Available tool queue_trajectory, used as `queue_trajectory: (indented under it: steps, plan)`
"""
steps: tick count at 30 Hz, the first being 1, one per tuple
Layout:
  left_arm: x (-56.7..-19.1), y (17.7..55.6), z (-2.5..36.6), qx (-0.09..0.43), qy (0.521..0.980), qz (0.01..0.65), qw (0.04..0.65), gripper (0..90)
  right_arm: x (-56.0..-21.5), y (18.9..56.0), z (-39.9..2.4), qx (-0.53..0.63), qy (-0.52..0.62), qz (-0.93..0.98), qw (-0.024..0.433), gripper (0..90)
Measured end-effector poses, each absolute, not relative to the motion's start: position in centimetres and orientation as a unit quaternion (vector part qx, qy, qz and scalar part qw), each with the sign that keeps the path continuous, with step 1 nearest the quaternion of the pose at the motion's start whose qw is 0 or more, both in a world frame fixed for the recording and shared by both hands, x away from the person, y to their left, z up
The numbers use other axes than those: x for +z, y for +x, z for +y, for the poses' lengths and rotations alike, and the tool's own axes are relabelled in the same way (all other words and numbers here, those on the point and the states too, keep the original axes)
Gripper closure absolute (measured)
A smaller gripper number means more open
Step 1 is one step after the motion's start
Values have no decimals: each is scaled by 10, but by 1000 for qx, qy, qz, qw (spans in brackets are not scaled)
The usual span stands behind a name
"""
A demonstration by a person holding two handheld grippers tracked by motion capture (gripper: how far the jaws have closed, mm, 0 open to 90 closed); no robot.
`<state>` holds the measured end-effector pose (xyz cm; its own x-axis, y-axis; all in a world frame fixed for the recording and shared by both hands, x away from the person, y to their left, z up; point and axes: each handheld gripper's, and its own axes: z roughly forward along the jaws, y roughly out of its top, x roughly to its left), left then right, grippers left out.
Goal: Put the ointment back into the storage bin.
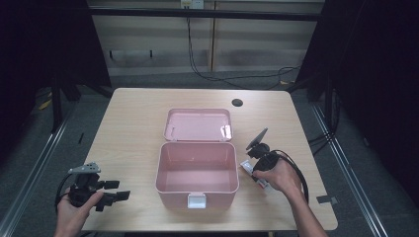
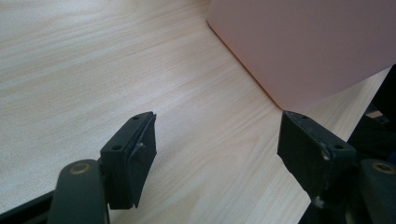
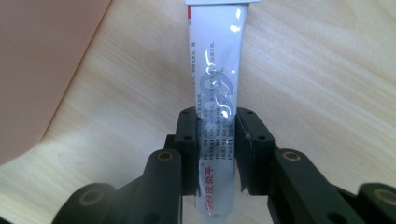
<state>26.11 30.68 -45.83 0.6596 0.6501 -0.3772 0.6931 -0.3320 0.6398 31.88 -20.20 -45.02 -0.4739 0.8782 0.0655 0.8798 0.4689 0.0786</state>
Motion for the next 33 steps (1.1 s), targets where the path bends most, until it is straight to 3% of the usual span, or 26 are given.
queue_trajectory:
  steps: [18, 33]
  plan:
    - [-459, 261, 305, -31, 820, 408, 401, 271, -430, 303, -211, -74, -474, -877, 19, 727]
    - [-458, 262, 306, -27, 817, 407, 407, 212, -404, 294, -222, -76, -453, -888, 15, 726]
